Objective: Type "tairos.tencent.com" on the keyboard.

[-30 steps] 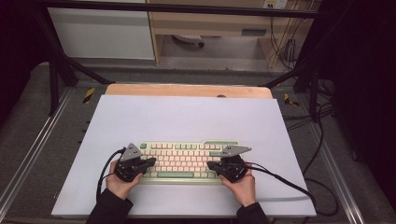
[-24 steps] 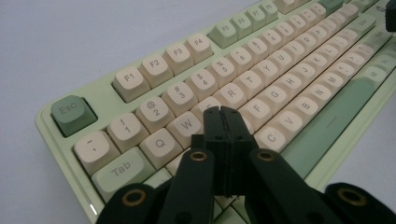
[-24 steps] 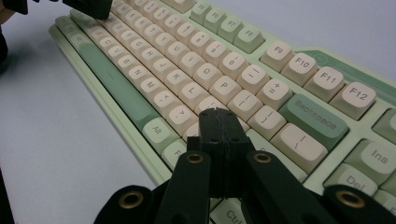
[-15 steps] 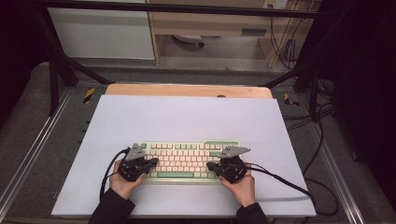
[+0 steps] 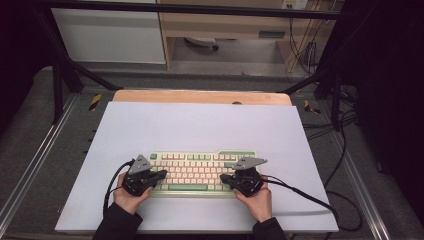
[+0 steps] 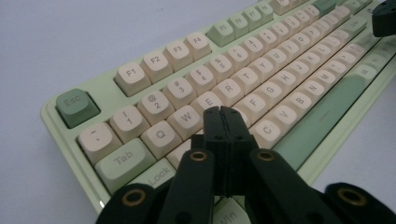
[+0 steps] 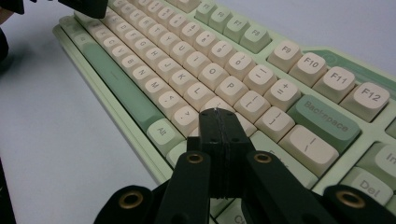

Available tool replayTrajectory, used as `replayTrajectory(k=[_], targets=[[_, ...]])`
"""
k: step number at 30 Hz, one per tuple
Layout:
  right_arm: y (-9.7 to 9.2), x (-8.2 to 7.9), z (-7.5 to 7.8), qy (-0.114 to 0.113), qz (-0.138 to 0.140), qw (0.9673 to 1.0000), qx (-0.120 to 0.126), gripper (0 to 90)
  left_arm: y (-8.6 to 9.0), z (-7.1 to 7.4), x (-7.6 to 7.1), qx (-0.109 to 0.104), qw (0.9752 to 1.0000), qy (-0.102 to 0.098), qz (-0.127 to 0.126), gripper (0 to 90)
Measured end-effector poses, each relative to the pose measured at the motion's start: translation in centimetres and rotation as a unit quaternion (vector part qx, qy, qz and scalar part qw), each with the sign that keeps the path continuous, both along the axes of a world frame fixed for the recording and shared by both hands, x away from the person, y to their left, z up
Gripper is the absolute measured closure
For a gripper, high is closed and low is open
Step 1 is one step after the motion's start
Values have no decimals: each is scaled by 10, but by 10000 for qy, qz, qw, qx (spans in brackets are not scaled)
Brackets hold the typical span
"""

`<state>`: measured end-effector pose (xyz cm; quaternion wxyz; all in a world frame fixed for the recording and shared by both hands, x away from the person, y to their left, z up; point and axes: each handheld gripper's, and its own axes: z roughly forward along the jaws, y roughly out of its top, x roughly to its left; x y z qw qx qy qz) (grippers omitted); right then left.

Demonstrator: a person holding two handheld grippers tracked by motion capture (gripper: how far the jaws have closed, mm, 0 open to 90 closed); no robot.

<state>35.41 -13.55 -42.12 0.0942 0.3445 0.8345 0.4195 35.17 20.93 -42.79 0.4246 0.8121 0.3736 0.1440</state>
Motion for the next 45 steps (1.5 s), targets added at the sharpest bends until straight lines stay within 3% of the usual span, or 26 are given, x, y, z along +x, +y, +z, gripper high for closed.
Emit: replayTrajectory(k=[19,45], targets=[[13,4,0,36,95,9998,178,900,4,2,-3,11,10000,19,-43,899],[27,7,-12,126,174,9997,123,900,4,2,-4,4,10000,16,-52,899]])
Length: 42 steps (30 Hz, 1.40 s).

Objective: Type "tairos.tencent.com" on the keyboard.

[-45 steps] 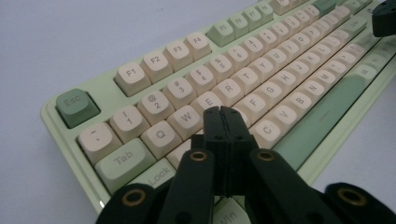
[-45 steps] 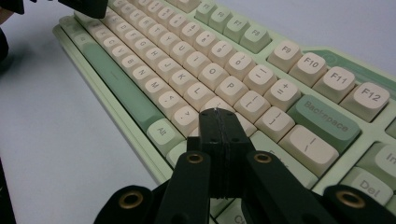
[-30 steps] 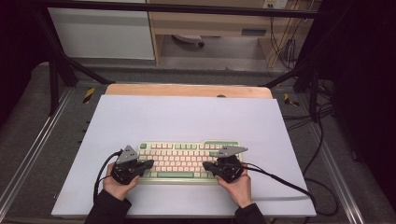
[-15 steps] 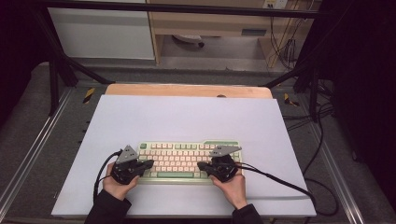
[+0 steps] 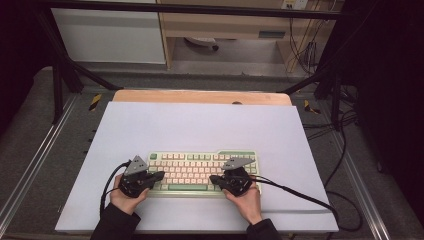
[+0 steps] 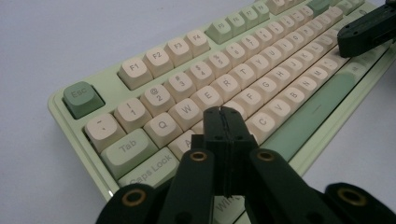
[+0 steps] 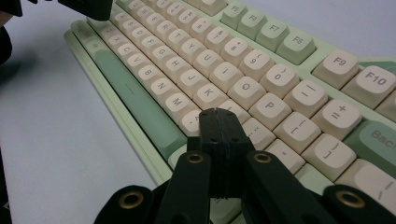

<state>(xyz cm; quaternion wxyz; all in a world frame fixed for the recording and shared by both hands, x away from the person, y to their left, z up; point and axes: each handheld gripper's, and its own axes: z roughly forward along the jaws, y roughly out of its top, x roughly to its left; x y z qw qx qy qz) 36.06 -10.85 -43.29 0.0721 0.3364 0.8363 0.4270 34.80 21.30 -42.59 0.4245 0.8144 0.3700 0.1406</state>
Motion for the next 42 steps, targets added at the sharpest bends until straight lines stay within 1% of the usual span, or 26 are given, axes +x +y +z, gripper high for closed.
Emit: replayTrajectory(k=[8,11,17,20,27,36,40,42], targets=[[0,0,-1,-25,9,10000,-4,900,0,0,0,3,10000,0,0,899],[1,0,-3,-18,24,10000,-65,900,0,0,0,6,10000,-10,-3,899],[1,0,-3,-20,28,10000,-47,900,0,0,0,7,10000,-8,-5,899],[0,-1,0,-47,30,10000,-1,900,0,0,0,6,10000,-11,-5,899],[-7,-2,9,-182,-42,9998,-67,900,0,1,-1,1,10000,-12,-11,899],[-19,-1,13,-163,-155,9997,19,900,-1,3,-1,13,10000,-54,-21,899],[-24,-1,13,-195,-206,9996,57,900,-4,4,-1,17,10000,-70,-35,899],[-26,-1,13,-177,-237,9995,74,900,-6,5,-2,22,9999,-84,-51,899]])
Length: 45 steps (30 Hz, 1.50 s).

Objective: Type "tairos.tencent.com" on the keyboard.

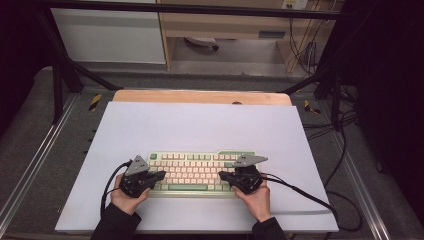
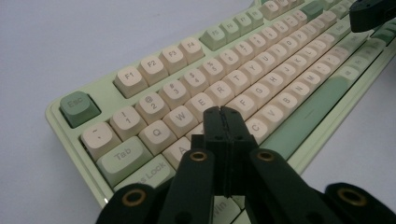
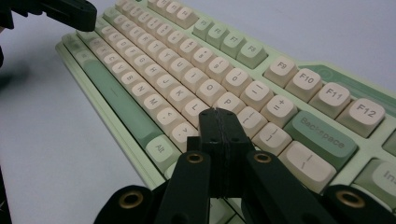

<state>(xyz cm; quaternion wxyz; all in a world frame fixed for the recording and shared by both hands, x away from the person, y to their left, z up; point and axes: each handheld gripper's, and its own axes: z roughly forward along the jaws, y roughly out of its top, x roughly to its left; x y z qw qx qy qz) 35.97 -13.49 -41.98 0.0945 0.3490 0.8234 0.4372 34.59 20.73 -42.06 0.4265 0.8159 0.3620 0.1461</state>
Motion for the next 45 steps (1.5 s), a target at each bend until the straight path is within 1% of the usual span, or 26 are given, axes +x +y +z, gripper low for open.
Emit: replayTrajectory(k=[6,10,22,34,38,45], targets=[[-3,0,0,-11,8,10000,-18,900,-8,4,-1,32,10000,-32,-56,899],[-2,0,-2,34,6,10000,-42,899,-14,7,0,57,10000,-36,-52,899],[-2,0,-2,55,3,10000,-49,898,-32,10,13,137,9999,-38,-75,899],[-3,0,-1,31,7,10000,-32,899,-54,2,26,226,9997,20,-113,899],[-3,0,-1,21,12,10000,-23,899,-57,-2,29,271,9996,44,-91,899],[-3,0,-1,23,9,10000,-26,899,-61,-8,33,283,9996,58,-62,899]])
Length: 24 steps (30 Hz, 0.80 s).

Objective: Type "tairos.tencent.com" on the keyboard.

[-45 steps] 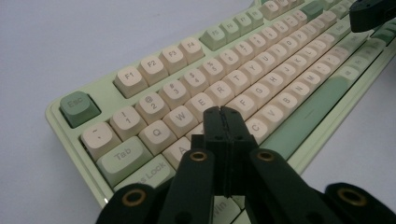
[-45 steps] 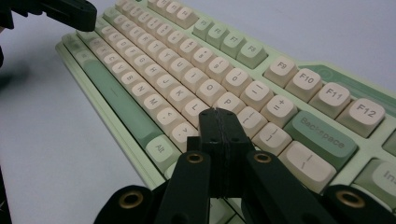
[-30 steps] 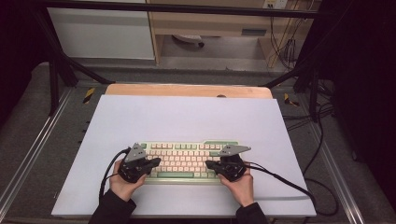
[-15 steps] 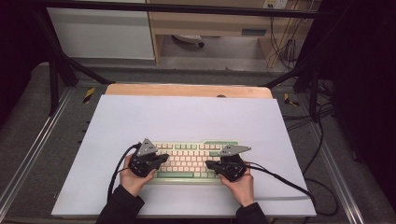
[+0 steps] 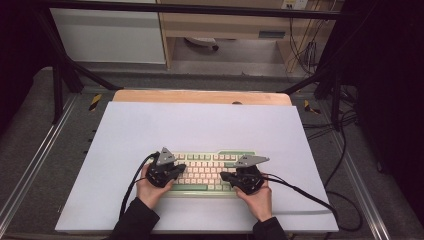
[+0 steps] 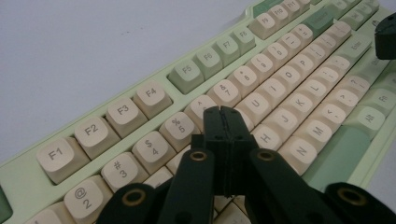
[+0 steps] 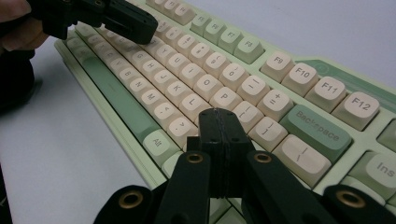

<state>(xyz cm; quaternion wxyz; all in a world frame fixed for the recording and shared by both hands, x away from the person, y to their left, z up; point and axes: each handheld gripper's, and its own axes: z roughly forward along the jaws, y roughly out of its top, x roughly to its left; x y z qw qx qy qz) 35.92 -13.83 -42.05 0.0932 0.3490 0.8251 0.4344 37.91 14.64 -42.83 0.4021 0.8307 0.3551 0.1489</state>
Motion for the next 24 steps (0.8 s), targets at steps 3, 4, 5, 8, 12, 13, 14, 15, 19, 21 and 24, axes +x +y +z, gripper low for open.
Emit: replayTrajectory(k=[3,4,5,8,12,13,14,15,19,21,24], targets=[[0,0,0,5,-2,10000,2,899,-1,-1,0,1,10000,-21,-14,899],[0,0,0,1,-1,10000,4,899,-1,-1,0,5,10000,-25,-21,899],[0,0,0,-2,-1,10000,-5,899,-1,-1,0,6,10000,-34,-22,899],[0,0,0,-7,6,10000,3,899,-2,-2,0,17,10000,-51,-38,899],[0,0,-1,6,4,10000,-3,900,-3,-5,0,73,9999,-43,-59,899],[0,0,-1,-5,10,10000,-4,900,-3,-5,0,52,9999,-54,-68,899],[0,0,-1,-7,13,10000,2,900,-3,-5,1,44,10000,-37,-68,899],[0,0,0,-6,8,10000,4,900,-2,-5,1,40,10000,-33,-72,899],[0,0,-1,-2,9,10000,5,900,-2,-3,-1,24,9999,-41,-89,899],[0,0,0,2,3,10000,15,900,-1,-1,-2,-16,9999,-54,-101,899],[0,0,0,3,-1,10000,6,900,0,1,-4,-34,9999,-72,-127,899]])
